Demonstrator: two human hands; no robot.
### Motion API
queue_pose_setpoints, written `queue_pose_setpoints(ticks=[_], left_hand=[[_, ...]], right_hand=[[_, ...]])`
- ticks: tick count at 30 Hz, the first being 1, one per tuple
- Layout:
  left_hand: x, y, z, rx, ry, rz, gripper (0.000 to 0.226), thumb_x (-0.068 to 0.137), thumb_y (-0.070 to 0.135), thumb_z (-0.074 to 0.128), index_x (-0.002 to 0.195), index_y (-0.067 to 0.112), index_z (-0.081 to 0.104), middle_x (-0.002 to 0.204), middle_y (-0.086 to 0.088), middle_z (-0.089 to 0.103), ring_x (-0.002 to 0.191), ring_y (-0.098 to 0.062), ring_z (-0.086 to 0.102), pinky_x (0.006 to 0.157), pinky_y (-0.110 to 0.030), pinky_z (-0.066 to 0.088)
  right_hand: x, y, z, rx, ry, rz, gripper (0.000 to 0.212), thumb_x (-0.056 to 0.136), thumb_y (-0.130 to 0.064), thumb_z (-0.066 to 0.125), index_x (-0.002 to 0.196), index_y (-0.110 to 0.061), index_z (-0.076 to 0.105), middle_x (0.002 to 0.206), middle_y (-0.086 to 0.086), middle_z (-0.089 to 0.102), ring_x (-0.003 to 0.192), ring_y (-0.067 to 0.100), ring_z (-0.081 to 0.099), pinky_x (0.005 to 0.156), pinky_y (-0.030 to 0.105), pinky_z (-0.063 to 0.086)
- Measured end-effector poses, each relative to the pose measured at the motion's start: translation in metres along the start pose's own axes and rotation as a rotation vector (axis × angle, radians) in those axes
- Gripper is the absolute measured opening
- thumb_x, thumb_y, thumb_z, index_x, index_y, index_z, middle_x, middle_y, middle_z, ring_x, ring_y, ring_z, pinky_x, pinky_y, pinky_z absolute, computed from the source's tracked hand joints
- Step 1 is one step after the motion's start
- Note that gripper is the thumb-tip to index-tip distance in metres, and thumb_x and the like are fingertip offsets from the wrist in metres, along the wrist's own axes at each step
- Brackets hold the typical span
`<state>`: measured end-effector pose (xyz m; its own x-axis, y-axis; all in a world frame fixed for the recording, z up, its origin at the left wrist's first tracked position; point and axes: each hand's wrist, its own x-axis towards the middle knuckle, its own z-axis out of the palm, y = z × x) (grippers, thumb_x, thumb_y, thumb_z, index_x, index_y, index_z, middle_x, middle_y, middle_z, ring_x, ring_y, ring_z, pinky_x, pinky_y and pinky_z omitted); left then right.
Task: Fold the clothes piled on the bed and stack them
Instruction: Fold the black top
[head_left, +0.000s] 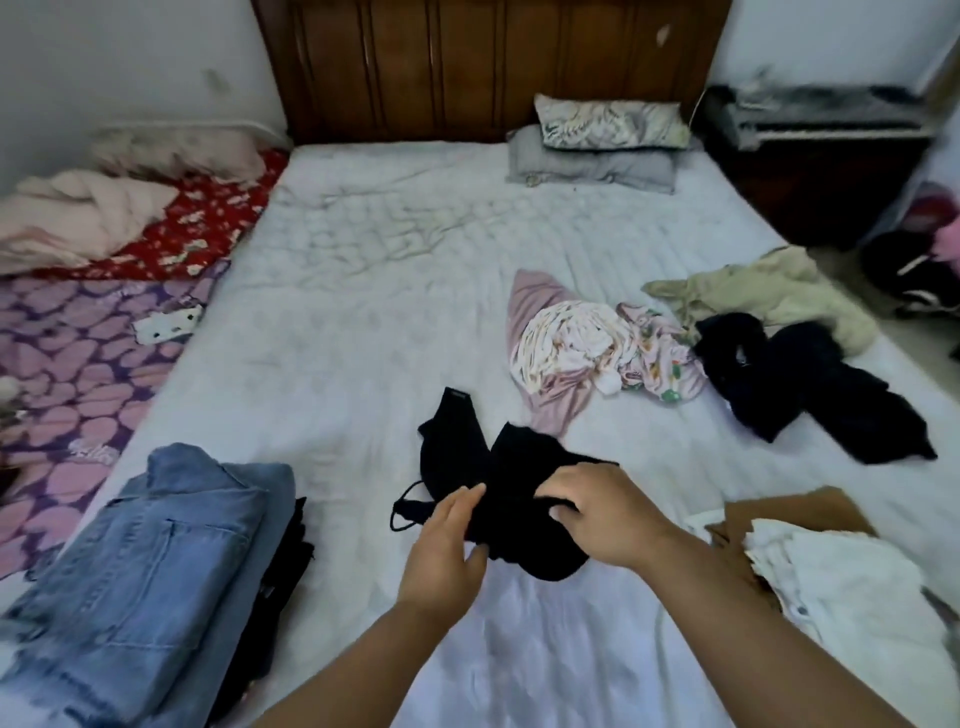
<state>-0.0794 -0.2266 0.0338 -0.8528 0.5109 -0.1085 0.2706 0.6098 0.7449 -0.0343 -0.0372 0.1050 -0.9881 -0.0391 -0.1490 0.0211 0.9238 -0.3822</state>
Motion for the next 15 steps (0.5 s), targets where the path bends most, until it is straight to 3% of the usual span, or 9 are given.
queue_pose_setpoints(ticks=[3,6,9,11,13,15], left_hand=[[-0.004,0.016,-0.029,-0.005,0.055,0.056,0.044,0.08,0.018,0.063,0.123,0.022,0.059,0.13,0.006,0.052,0.123,-0.015,0.049,0.101,-0.027,0.039],[-0.011,0.032,-0.058,0.022,0.053,0.066,0.032,0.079,0.027,0.072,0.108,0.014,0.067,0.122,0.012,0.044,0.118,-0.008,0.045,0.096,-0.017,0.034],[-0.02,0.047,-0.083,0.032,0.078,0.116,0.016,0.078,0.029,0.073,0.085,0.018,0.064,0.098,0.012,0.051,0.096,-0.011,0.053,0.075,-0.017,0.038],[-0.027,0.058,-0.101,-0.015,0.043,0.099,0.018,0.079,0.026,0.069,0.073,0.024,0.053,0.077,0.009,0.055,0.074,-0.012,0.054,0.062,-0.019,0.039],[-0.029,0.066,-0.12,-0.023,0.033,0.101,0.018,0.08,0.024,0.067,0.074,0.024,0.049,0.07,0.007,0.057,0.064,-0.01,0.053,0.058,-0.023,0.04],[-0.029,0.072,-0.142,0.01,0.031,0.119,0.016,0.08,0.023,0.066,0.081,0.024,0.05,0.074,0.005,0.06,0.066,-0.011,0.056,0.059,-0.024,0.042]], right_hand=[[-0.014,-0.031,-0.039,0.069,0.153,0.008,0.03,0.09,-0.005,0.049,0.11,-0.018,0.067,0.111,-0.003,0.066,0.105,0.015,0.056,0.092,0.027,0.04],[-0.026,-0.06,-0.072,0.259,0.306,0.025,0.029,0.087,0.003,0.049,0.1,-0.014,0.069,0.1,-0.004,0.065,0.098,0.011,0.056,0.087,0.025,0.041],[-0.037,-0.081,-0.098,0.359,0.435,0.058,0.029,0.089,0.005,0.049,0.099,-0.013,0.069,0.096,-0.01,0.062,0.095,0.004,0.054,0.083,0.007,0.036],[-0.045,-0.09,-0.112,0.409,0.492,0.072,0.029,0.089,0.005,0.05,0.099,-0.014,0.069,0.094,-0.014,0.062,0.091,0.001,0.055,0.08,0.0,0.033],[-0.052,-0.093,-0.123,0.463,0.523,0.084,0.029,0.09,0.003,0.05,0.097,-0.018,0.068,0.089,-0.02,0.06,0.085,-0.002,0.055,0.074,-0.001,0.034],[-0.058,-0.093,-0.133,0.506,0.561,0.104,0.029,0.092,0.002,0.048,0.093,-0.021,0.065,0.085,-0.022,0.059,0.08,-0.006,0.054,0.07,0.0,0.036]])
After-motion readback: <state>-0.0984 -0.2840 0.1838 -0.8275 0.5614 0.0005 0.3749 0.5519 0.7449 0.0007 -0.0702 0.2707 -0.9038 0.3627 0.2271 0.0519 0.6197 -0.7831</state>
